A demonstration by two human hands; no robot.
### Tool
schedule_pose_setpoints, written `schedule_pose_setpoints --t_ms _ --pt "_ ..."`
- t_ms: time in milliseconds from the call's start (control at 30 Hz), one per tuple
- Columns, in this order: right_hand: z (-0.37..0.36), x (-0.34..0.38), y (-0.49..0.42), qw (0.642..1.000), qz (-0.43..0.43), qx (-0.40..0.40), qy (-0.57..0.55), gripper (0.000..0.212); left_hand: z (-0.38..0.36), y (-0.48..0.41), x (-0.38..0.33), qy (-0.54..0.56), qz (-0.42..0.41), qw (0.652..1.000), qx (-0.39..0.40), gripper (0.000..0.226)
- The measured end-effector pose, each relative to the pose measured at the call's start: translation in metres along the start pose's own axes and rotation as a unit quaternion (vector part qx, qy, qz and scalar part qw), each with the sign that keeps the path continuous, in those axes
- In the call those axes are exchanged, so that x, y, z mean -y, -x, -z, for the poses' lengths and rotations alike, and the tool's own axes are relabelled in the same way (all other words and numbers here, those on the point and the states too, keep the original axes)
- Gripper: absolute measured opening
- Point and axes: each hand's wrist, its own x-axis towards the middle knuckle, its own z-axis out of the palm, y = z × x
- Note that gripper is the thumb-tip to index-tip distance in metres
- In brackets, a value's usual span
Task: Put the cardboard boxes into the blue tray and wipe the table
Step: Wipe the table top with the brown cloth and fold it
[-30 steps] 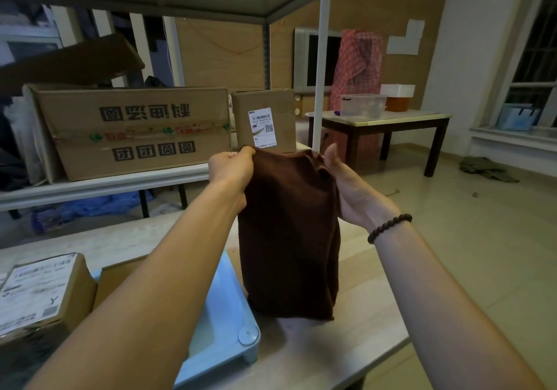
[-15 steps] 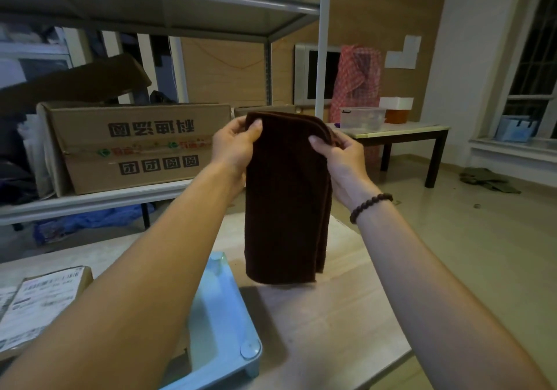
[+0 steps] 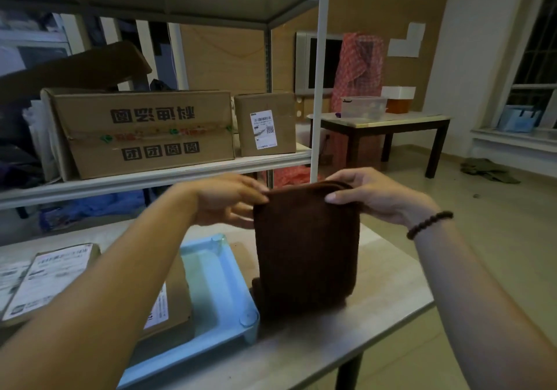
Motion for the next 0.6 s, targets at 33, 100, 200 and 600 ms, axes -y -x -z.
schedule_pose_setpoints --t_ms 33,100,200,600 --pt "-0.008 -0.009 -0.01 0.999 -0.021 -0.01 0.038 0.037 -0.002 -0.008 0.01 -0.06 0.029 0.997 -0.035 0.025" --pt "-0.029 -0.03 -0.03 0.983 -0.079 -0.012 0.163 0.047 -0.007 -0.021 0.034 -0.22 0.087 0.968 -0.089 0.03" --pt "-0.058 -0.054 -0.04 0.938 -0.12 -0.038 0.322 0.07 -0.017 -0.034 0.064 -0.416 0.126 0.891 -0.127 0.049" --pt "-0.171 -0.137 -0.029 0.87 -0.069 0.119 0.474 0.068 -0.032 -0.051 0.147 -0.531 0.084 0.837 -0.105 0.066"
